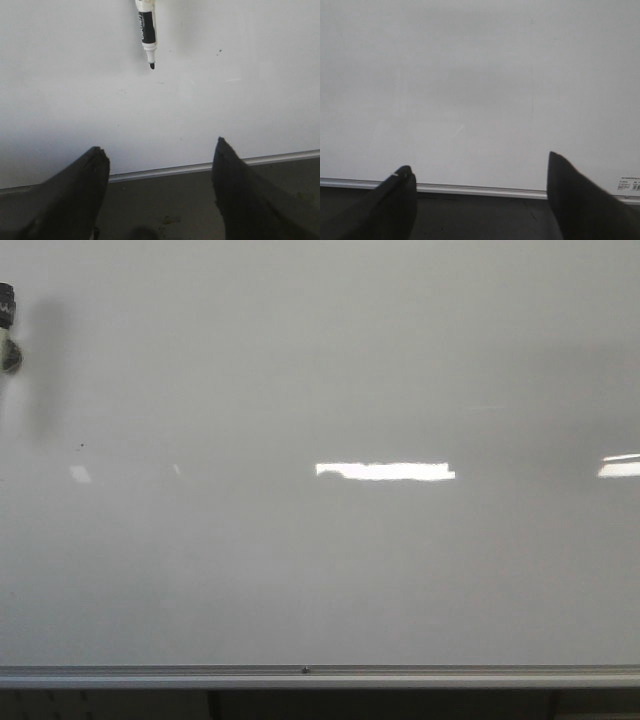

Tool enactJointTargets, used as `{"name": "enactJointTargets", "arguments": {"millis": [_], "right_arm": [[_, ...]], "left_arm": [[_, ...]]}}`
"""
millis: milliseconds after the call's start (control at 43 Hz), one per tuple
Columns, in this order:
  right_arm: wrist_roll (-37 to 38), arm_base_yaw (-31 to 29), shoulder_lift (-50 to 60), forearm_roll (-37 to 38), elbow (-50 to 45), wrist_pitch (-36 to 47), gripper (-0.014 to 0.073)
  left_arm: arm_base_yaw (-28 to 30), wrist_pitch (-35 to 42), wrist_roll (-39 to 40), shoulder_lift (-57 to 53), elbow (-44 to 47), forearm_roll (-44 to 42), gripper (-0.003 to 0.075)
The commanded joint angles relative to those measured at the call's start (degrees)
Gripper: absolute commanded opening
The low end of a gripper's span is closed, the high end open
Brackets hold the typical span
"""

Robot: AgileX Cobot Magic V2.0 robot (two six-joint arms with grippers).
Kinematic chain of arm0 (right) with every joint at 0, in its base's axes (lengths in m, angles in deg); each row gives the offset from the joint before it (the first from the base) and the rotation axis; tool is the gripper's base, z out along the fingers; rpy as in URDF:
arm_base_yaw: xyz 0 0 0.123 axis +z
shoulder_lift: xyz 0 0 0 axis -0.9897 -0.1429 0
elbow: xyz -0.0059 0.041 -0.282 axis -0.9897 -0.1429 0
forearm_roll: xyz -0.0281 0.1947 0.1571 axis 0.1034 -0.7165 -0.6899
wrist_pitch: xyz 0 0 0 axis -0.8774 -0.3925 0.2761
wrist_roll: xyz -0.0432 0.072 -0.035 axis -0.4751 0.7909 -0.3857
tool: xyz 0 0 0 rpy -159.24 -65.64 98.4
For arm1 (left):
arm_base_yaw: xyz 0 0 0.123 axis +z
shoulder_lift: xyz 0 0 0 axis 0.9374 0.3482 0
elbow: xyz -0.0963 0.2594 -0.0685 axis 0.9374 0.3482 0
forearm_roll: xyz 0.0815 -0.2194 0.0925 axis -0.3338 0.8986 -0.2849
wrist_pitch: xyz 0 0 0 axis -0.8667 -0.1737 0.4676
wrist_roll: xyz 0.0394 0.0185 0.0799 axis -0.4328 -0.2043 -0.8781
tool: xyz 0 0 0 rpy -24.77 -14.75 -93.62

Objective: Write number 1 on whiteboard

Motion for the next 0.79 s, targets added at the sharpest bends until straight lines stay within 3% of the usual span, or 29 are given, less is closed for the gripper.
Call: {"name": "enactJointTargets", "arguments": {"millis": [0,256,768], "right_arm": [[-0.43,-0.25,-0.56,0.59,1.43,3.76,0.0565],[-0.43,-0.25,-0.56,0.54,1.43,3.94,0.0565],[-0.43,-0.25,-0.56,0.54,1.43,4.20,0.0565]], "left_arm": [[-0.41,6.18,3.80,3.24,-3.57,-0.15,0.0440],[-0.41,17.83,3.92,12.01,-3.92,0.22,0.0440],[0.70,25.87,3.92,25.95,-10.55,1.37,0.0440]]}}
